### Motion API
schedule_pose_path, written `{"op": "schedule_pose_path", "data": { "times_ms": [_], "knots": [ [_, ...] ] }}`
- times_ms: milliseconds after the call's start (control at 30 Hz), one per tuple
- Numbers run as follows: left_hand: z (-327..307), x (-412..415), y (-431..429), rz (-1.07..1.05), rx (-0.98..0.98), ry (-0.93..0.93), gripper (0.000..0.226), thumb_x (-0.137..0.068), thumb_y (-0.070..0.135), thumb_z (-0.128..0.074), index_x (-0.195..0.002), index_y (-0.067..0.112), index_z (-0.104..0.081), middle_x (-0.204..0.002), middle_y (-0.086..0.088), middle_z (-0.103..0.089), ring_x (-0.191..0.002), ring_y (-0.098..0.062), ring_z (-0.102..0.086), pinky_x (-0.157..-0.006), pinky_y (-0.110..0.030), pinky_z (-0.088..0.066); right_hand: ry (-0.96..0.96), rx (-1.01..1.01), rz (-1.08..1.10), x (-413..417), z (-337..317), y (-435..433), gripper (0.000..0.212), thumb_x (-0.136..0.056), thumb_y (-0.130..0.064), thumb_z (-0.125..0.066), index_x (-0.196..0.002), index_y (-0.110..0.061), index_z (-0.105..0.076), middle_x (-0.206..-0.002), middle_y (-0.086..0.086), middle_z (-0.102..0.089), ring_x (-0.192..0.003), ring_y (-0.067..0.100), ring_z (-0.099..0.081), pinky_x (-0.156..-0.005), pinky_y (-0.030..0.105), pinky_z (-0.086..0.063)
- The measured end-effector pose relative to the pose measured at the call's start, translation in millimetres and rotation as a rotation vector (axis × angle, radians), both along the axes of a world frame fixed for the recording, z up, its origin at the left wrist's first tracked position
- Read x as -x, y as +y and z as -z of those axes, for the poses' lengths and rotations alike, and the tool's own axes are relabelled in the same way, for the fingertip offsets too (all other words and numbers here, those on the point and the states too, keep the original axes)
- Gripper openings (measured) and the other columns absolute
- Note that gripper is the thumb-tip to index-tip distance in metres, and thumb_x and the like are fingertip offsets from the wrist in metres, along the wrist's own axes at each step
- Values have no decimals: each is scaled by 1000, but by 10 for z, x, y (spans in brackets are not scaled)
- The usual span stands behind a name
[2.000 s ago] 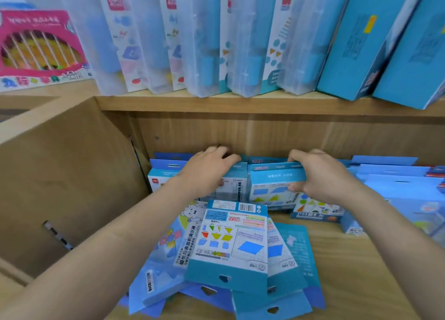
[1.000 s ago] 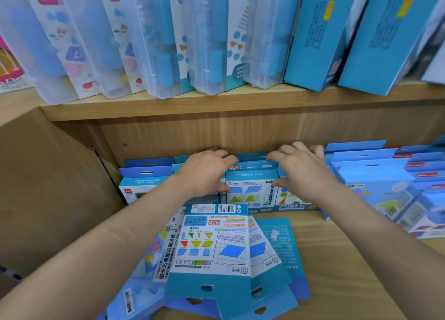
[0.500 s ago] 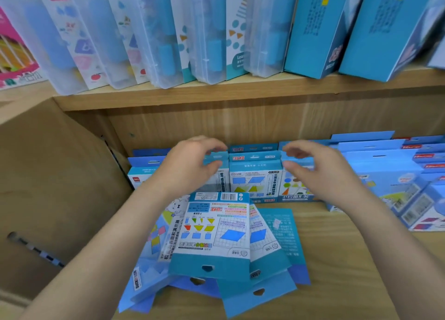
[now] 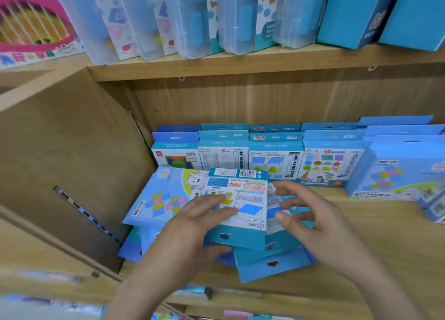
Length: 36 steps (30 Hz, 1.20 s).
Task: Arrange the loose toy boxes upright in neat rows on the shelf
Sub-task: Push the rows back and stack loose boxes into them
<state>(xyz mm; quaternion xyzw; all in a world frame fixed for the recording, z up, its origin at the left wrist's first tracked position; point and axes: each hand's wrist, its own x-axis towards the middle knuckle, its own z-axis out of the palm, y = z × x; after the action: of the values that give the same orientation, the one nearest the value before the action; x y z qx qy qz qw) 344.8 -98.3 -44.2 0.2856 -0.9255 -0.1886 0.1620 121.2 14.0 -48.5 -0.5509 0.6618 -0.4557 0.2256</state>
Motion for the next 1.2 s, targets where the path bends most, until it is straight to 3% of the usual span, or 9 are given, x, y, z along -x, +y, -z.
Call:
{"op": "schedule_pose_path", "data": {
  "times_ms": [67,200,300,367,467,600,700,1000,1200],
  "knots": [
    [42,-3,0,10,140,38,63,-66,19,-62,-125,37,-51,-131,19,-54,-124,-6,-46,-105,-32,-37,54,-17,-25,-42,6,0,49,-85,-32,-65,-120,-58,-42,-116,-28,-55,-103,1,-56,-81,24,-48],
    [-64,36,-40,-20,232,241,45,-78,15,-40,-116,25,-63,-118,16,-61,-114,-10,-55,-100,-17,-38,55,18,-89,-93,-33,28,53,-79,-53,-60,-127,-59,-38,-126,-30,-50,-115,-4,-50,-89,20,-43],
    [-368,191,-82,-128,284,433,30,-86,18,-48,-105,19,-72,-100,20,-62,-97,-2,-60,-83,-5,-42,13,102,-80,-96,-144,-23,63,-78,-48,-66,-132,-56,-34,-137,-30,-39,-128,-4,-38,-95,26,-42],
    [-591,306,-80,-166,197,549,18,-87,17,-59,-95,25,-74,-82,27,-65,-79,3,-61,-69,-5,-45,70,179,11,-75,-249,-81,66,-78,-46,-64,-135,-53,-32,-137,-31,-35,-132,-3,-33,-103,32,-38],
    [-798,419,-85,-218,-169,727,20,-87,19,-65,-75,35,-69,-59,19,-59,-53,1,-50,-50,-15,-40,107,268,142,-8,-406,-152,62,-79,-42,-63,-134,-49,-35,-135,-28,-39,-130,1,-37,-105,39,-38],
    [-882,480,-81,-209,-606,862,17,-80,34,-59,-83,20,-69,-72,5,-71,-61,-8,-64,-47,-24,-49,-263,311,119,18,-539,-172,56,-75,-31,-67,-124,-47,-45,-115,-17,-62,-102,5,-61,-79,28,-54],
    [-853,524,-97,-247,-776,872,26,-79,33,-61,-92,12,-63,-78,-5,-74,-65,-17,-70,-48,-28,-54,-408,305,168,13,-538,-146,47,-77,-22,-69,-119,-34,-53,-106,-3,-68,-83,11,-70,-66,31,-59],
    [-785,609,-127,-290,-896,853,11,-87,26,-61,-93,17,-63,-83,-8,-75,-71,-21,-71,-53,-30,-57,-518,288,263,14,-431,-78,46,-64,-26,-74,-106,-29,-56,-96,3,-71,-77,16,-72,-66,37,-60],
    [-747,731,115,-193,-787,867,29,-80,39,-58,-109,36,-56,-90,-3,-73,-78,-22,-71,-60,-35,-58,-602,320,352,54,-318,60,43,-61,-23,-74,-99,-30,-57,-91,3,-72,-76,17,-72,-57,31,-58]
  ]
}}
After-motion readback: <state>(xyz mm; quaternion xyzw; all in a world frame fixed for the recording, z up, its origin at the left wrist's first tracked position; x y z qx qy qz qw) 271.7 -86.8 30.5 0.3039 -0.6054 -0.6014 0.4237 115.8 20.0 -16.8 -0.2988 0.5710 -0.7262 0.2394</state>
